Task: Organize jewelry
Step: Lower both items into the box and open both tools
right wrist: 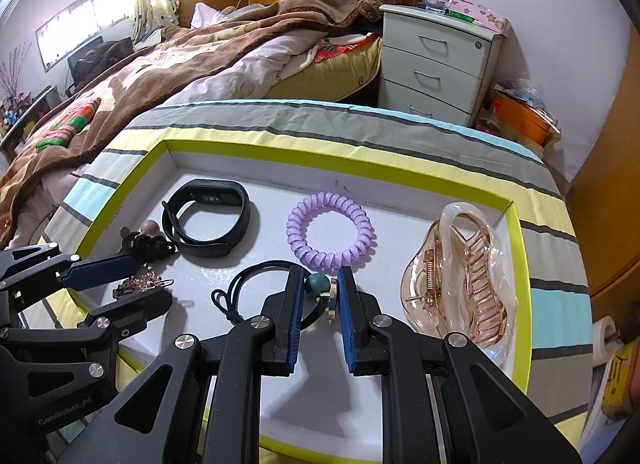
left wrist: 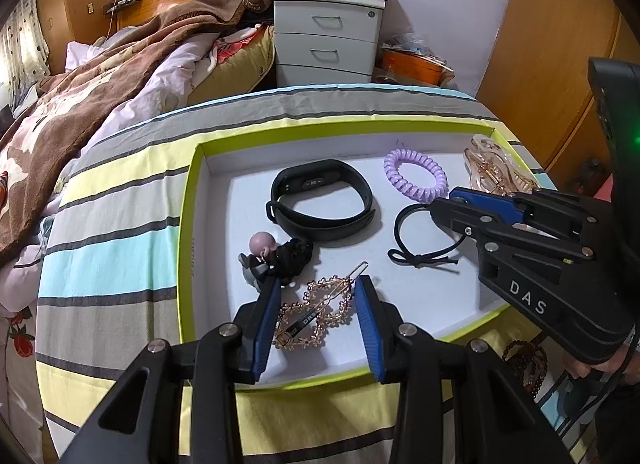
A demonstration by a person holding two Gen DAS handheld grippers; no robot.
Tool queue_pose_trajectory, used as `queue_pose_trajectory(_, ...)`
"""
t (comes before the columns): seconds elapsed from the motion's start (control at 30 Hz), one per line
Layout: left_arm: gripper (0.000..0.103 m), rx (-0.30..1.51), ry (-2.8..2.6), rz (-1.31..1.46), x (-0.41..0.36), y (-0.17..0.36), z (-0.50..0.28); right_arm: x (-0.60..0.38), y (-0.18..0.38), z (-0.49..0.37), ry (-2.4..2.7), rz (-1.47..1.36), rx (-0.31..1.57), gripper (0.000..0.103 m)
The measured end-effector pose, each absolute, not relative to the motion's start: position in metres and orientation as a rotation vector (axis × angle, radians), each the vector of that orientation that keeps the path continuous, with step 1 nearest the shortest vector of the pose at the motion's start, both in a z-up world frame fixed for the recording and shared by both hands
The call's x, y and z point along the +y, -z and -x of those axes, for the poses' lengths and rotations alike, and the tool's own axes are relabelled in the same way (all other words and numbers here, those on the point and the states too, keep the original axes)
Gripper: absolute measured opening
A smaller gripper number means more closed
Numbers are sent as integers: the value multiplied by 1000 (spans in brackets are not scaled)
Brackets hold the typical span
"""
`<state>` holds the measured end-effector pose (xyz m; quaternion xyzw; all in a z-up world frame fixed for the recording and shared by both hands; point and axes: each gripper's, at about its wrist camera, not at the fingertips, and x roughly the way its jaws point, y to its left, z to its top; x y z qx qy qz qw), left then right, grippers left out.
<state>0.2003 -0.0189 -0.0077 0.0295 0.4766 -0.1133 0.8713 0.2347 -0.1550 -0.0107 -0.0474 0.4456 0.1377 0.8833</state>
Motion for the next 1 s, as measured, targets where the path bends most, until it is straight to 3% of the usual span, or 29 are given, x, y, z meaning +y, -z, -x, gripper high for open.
queue_pose_trajectory(0.47,46,1001,230,-56,-19,8,-202,-156,12,-234,-287,90,936,18)
queue_pose_trajectory(0.8,52,992,243,-51,-19,4,-198,-159,6,-228,-282,71,920,33)
queue_pose_trajectory(1.0,55,974,247,-51,-20,-4,-191,-162,-5,-219,-280,48,897,33)
